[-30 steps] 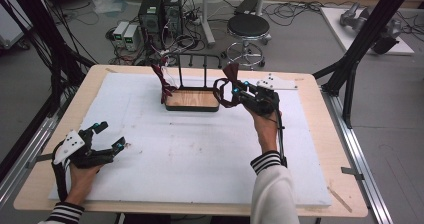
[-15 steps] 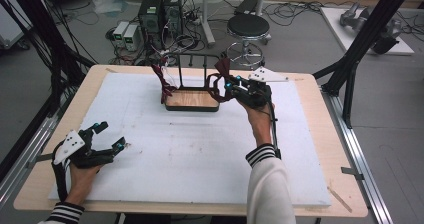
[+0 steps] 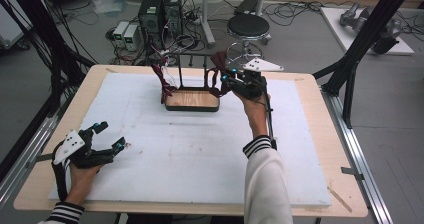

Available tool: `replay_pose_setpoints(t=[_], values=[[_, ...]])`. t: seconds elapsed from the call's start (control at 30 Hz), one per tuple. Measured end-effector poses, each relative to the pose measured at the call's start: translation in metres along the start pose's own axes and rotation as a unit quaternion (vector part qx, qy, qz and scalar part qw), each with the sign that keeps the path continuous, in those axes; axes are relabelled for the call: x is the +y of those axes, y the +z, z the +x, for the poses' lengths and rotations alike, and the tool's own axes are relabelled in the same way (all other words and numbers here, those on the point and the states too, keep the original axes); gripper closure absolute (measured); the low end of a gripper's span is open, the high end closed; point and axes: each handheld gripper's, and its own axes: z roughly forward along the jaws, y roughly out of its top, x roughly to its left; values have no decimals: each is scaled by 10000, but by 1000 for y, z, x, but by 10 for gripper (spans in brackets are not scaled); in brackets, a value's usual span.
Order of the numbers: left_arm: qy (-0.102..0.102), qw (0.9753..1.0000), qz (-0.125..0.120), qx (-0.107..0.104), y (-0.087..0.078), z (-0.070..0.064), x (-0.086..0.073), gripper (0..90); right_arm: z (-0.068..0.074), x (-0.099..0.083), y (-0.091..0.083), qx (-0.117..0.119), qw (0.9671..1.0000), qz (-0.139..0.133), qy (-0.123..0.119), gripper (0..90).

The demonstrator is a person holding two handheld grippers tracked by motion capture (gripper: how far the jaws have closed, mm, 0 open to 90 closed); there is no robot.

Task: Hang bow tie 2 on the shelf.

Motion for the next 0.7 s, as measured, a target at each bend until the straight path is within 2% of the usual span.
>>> replay_pose_setpoints(t=[0.37,0.7], values=[[-8,10000,8,-9,0,0,0,125,-12,7,11,-139,9998,-1,137,762],[-21,10000,5,-2,0,0,0,125,-13,7,22,-61,9998,67,199,762]])
